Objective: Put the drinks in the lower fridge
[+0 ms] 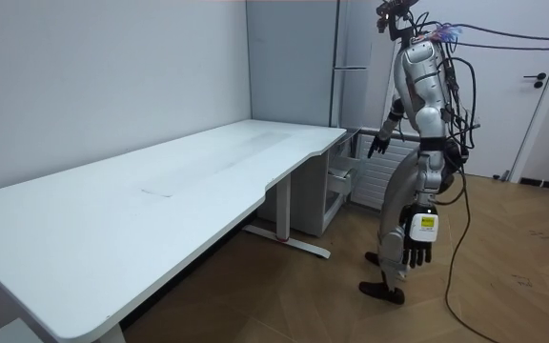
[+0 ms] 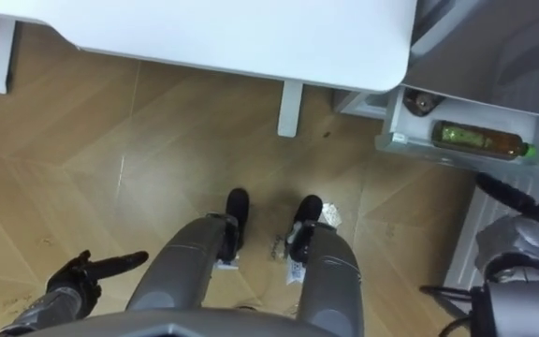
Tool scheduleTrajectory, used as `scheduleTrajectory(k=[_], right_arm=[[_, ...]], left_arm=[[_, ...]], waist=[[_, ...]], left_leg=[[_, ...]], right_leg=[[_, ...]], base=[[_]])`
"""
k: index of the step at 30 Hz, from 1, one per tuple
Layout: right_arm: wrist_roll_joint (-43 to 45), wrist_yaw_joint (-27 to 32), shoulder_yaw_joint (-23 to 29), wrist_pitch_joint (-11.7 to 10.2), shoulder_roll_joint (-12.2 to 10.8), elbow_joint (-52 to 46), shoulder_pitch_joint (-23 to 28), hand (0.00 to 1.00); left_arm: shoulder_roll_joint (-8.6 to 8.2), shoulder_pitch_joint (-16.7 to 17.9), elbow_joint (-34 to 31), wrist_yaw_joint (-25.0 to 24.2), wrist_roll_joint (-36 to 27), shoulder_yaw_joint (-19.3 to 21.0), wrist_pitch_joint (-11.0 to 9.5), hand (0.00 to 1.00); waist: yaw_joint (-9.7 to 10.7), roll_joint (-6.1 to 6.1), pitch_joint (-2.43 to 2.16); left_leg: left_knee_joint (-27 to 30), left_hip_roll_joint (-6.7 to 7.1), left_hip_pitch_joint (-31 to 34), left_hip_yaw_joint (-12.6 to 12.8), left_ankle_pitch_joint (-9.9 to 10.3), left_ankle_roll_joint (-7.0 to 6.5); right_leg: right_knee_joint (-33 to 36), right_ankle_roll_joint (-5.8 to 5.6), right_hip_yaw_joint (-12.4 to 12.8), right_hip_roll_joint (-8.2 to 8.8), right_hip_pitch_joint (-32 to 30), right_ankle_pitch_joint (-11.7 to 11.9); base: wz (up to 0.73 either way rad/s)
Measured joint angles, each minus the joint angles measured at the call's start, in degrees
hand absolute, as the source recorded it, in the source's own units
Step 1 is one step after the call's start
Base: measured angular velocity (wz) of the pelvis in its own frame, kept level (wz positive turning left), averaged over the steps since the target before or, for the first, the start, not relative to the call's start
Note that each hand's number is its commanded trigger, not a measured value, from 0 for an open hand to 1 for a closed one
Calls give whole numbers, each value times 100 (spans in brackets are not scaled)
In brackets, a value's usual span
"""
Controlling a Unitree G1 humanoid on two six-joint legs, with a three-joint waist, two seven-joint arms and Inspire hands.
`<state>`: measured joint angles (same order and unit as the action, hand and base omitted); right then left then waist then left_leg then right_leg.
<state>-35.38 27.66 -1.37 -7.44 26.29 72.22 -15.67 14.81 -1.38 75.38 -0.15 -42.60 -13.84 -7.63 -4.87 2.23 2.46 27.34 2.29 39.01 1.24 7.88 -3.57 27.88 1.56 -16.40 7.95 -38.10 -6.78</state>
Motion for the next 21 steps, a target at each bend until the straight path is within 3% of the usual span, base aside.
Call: scheduleTrajectory(k=[2,9,11,15,21], right_arm=[[549,288,-205,-17,-1,-110,7,0],[751,686,-363,-127,-98,-180,292,0],[824,722,-376,-130,-213,-299,488,0],[807,724,-411,-128,-485,-278,618,0],[-344,526,-394,-115,-663,-76,532,0]], left_arm=[[1,1,5,-2,-105,-94,-5,0],[0,130,4,-41,-178,-93,16,0],[0,209,2,-39,-187,-95,28,0],[-9,228,1,-30,-188,-91,70,0],[-8,219,0,-28,-188,-96,63,0]], waist=[[-6,28,-35],[-11,23,-73],[-20,-11,-93],[-8,-71,-124],[25,-115,-137]], left_leg=[[52,-47,2,33,31,10],[84,-81,-44,36,51,45],[134,-154,-19,46,88,80],[235,-155,28,-7,130,89],[274,-145,114,-29,156,131]], right_leg=[[-7,22,39,-43,2,20],[-59,44,15,-110,102,31],[-129,50,12,-153,103,37],[-119,76,7,-199,92,31],[19,74,-11,-162,-7,-62]], base=[[-14],[-1],[-6],[-5],[2]])
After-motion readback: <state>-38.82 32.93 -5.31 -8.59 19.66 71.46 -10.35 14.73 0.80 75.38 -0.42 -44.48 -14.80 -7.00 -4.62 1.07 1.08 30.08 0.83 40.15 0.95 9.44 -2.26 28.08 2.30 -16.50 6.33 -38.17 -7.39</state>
